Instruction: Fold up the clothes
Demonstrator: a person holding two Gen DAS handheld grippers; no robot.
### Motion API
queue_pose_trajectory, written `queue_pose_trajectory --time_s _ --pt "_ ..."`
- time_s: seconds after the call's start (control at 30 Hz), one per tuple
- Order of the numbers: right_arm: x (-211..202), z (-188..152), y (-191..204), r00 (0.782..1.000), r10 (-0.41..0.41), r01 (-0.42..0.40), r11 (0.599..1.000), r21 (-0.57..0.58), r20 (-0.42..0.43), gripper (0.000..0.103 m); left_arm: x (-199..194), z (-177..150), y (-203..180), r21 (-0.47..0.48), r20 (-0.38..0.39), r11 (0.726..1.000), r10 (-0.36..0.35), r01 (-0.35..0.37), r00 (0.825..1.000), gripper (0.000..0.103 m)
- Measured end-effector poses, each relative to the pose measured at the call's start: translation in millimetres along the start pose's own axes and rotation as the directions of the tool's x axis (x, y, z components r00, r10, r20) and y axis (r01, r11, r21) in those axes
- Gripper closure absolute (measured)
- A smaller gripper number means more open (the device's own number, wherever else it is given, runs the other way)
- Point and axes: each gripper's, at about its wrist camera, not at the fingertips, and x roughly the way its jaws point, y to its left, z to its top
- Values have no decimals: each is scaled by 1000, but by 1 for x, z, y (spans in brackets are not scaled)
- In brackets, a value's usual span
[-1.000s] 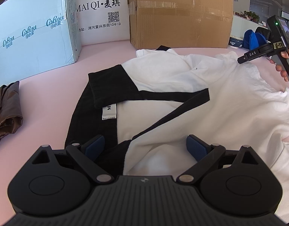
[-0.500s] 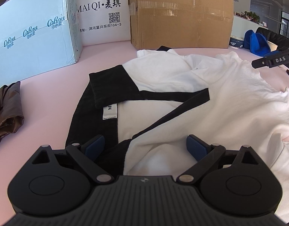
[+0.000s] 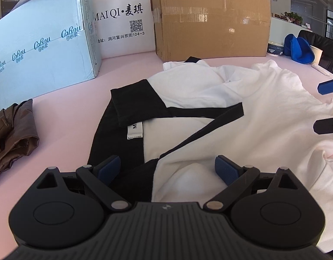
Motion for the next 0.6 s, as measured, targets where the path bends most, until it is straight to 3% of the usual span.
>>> queue_pose_trajectory --time_s 0.27,0.47,0.6 --pt "2 48 -12 987 -18 19 1000 -5 157 30 -15 30 28 38 84 997 57 -61 995 9" --pt "41 90 -25 987 -20 27 999 -41 159 31 28 73 43 32 14 999 -21 21 1000 9" --pt "73 112 -29 988 -41 49 997 -55 147 31 51 97 48 6 21 1000 -22 22 1000 9"
